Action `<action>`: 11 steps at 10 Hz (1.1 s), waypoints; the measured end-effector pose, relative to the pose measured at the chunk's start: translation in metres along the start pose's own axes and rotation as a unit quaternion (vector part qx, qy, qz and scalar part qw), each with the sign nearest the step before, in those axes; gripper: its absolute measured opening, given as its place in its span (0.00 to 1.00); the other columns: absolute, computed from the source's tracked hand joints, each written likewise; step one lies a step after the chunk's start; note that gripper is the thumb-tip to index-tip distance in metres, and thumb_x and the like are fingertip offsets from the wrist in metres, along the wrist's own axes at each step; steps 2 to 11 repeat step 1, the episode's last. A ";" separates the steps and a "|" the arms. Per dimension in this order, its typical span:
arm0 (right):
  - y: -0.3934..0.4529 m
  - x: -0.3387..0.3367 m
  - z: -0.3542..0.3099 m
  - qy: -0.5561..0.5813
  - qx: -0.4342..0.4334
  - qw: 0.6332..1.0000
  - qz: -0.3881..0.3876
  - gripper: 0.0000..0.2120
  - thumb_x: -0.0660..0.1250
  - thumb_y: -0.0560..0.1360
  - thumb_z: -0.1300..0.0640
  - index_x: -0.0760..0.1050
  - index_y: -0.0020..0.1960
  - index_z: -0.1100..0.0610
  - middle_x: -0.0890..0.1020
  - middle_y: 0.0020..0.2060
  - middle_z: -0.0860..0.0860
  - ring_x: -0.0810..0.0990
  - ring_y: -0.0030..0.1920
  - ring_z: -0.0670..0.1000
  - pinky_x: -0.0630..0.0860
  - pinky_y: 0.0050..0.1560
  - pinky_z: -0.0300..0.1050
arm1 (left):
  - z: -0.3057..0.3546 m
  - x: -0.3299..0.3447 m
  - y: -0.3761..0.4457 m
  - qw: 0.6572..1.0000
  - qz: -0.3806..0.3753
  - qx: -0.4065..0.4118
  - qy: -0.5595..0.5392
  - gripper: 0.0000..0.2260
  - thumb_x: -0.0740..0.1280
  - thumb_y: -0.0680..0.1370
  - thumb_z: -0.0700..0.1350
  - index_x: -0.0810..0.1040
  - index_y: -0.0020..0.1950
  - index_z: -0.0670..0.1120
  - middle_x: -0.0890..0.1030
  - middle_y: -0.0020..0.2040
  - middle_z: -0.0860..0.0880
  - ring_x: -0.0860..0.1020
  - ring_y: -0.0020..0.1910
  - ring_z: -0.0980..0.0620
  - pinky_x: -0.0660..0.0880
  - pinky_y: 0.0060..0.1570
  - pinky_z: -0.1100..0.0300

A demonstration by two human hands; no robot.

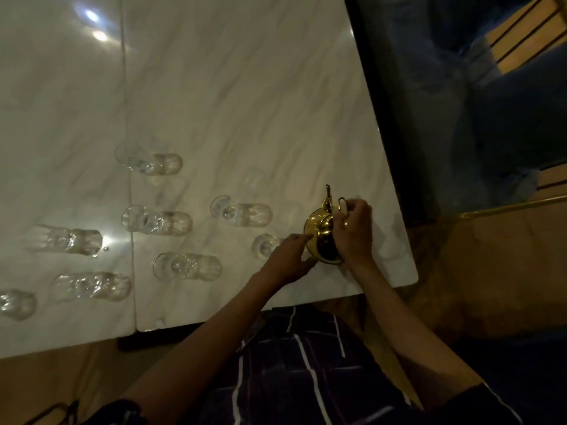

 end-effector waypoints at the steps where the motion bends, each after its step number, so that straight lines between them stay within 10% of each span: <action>1: -0.008 -0.002 -0.020 -0.097 -0.098 0.986 0.099 0.18 0.66 0.77 0.55 0.70 0.64 0.60 0.71 0.63 0.58 0.71 0.60 0.55 0.70 0.59 0.49 | -0.023 -0.010 -0.017 0.998 0.059 -0.020 -0.022 0.24 0.72 0.80 0.51 0.75 0.74 0.46 0.79 0.67 0.41 0.78 0.65 0.43 0.76 0.64 0.48; 11: -0.008 -0.002 -0.020 -0.097 -0.098 0.986 0.099 0.18 0.66 0.77 0.55 0.70 0.64 0.60 0.71 0.63 0.58 0.71 0.60 0.55 0.70 0.59 0.49 | -0.023 -0.010 -0.017 0.998 0.059 -0.020 -0.022 0.24 0.72 0.80 0.51 0.75 0.74 0.46 0.79 0.67 0.41 0.78 0.65 0.43 0.76 0.64 0.48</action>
Point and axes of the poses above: each hand's wrist, its own y-axis towards the middle knuckle, its own x-axis out of the palm, z = x × y, the point moved 3 cm from there along y, towards the middle knuckle
